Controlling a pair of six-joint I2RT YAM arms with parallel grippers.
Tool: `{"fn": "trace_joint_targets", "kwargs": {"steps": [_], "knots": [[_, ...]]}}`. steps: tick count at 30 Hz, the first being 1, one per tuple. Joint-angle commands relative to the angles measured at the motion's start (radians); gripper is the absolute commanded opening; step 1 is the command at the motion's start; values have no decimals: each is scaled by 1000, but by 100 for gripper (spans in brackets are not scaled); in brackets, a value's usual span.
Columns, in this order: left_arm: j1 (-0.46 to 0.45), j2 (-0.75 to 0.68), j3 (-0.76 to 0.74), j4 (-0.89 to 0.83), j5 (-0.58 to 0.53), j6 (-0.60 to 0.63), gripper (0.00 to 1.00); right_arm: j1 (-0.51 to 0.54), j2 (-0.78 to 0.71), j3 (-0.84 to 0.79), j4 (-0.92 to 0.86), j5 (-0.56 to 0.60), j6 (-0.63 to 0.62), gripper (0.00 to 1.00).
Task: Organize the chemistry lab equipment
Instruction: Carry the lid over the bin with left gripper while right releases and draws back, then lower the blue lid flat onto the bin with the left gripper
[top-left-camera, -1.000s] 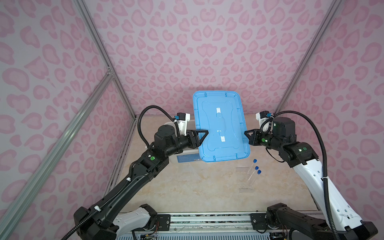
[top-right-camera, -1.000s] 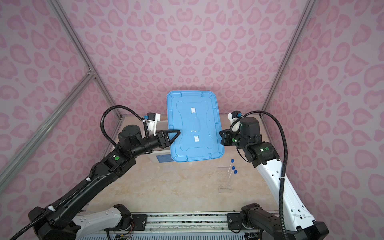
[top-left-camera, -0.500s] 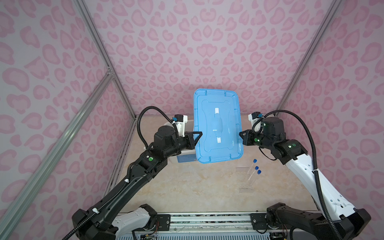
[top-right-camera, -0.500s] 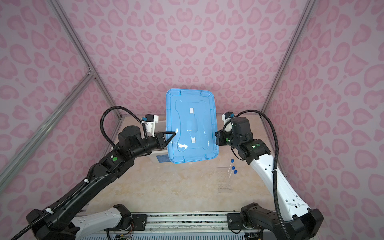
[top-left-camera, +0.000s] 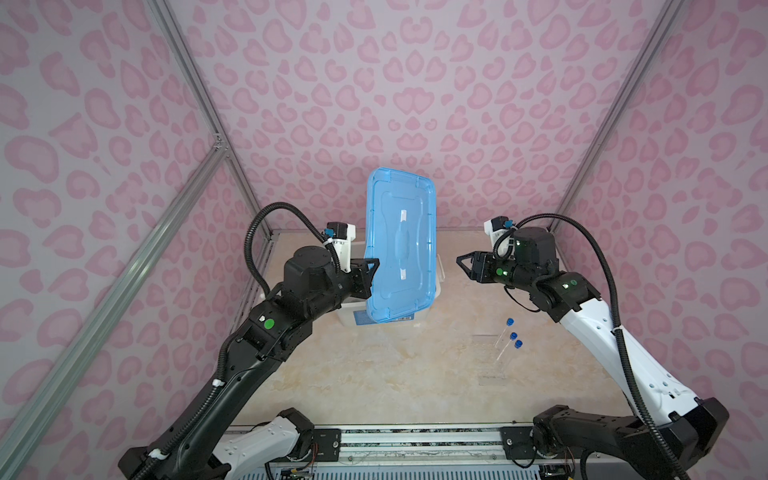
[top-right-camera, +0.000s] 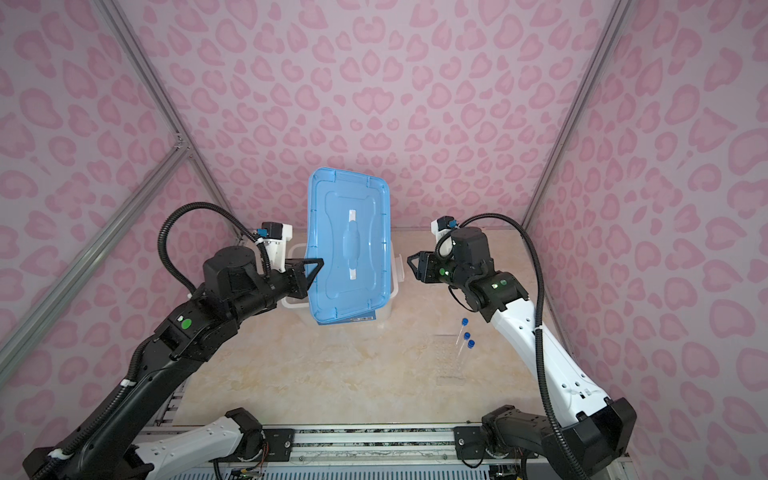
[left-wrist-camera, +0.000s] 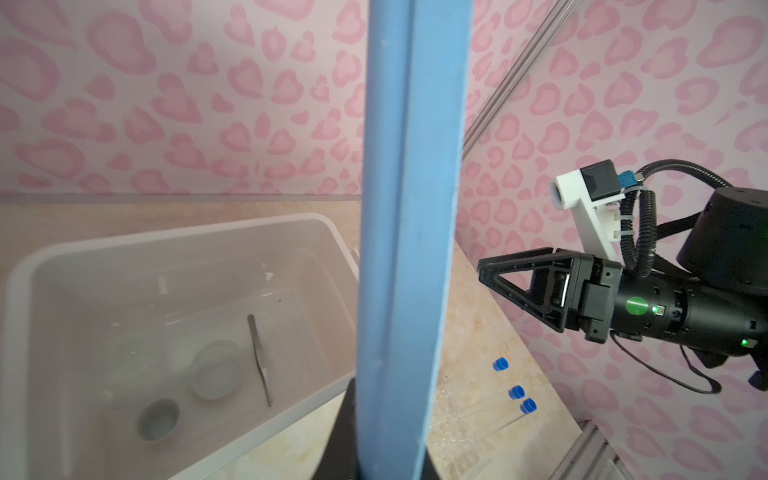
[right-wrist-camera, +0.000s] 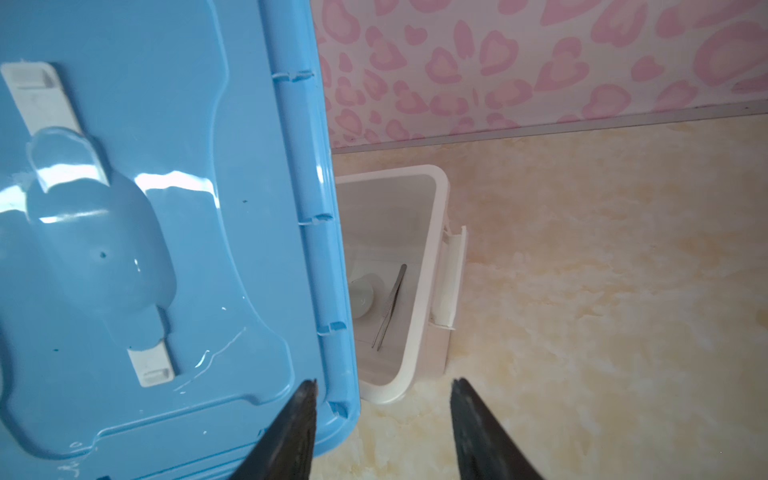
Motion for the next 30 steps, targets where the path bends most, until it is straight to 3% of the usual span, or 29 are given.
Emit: {"fn": "trace_joint_targets", "kwargs": {"steps": [1,5,10,18,25,30], "knots": [[3,-12,87,-157,-184,182,3,5,27,21,74,-33,20,54],[2,5,153,-291,-332,309,3,8,65,33,130,-64,43,54],[-7,44,165,-291,-347,440,2,8,134,58,190,-105,75,54],[-178,235,233,-312,-621,587,3,-38,169,87,203,-111,178,68],[-235,308,179,-287,-690,611,3,-146,159,95,153,-131,261,75],[-292,351,149,-279,-728,635,3,-147,220,158,108,-195,264,84]]}}
